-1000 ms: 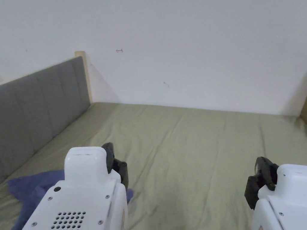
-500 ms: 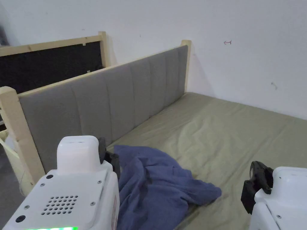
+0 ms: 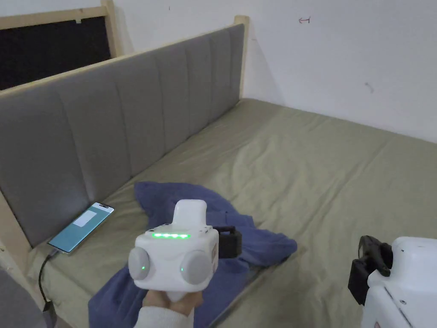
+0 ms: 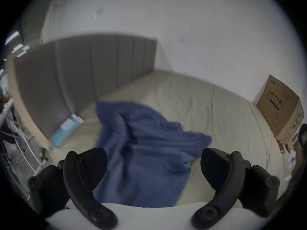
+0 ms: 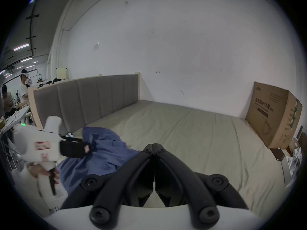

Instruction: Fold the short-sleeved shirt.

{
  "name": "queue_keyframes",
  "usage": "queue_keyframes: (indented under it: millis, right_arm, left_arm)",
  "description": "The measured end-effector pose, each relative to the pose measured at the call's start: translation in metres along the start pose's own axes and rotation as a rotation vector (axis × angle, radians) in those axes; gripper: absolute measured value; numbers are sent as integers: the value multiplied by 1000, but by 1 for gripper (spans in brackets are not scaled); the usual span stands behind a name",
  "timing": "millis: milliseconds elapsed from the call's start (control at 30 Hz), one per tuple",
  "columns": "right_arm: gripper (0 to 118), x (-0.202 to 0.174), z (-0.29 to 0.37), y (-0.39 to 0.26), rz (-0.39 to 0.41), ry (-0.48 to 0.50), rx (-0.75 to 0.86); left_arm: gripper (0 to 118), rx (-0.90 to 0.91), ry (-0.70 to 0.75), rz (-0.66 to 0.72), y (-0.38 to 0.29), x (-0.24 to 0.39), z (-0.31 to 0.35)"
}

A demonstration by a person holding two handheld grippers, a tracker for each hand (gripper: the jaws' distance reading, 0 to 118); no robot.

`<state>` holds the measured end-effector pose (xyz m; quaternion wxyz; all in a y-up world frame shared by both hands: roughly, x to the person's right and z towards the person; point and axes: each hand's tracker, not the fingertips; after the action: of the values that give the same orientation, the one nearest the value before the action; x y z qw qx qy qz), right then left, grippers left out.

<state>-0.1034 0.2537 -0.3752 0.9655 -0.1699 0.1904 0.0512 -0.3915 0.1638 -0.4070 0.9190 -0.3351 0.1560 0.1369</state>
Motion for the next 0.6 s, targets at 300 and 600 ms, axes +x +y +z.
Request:
queue_keyframes:
  millis: [300, 600]
  right_arm:
    - [0, 38, -33, -18, -34, -83, -125]
    - [0, 52, -36, -32, -111, -66, -196]
  left_arm:
    - [107, -324, 85, -71, -42, 28, -109]
    - [8, -347, 89, 84, -20, 25, -101]
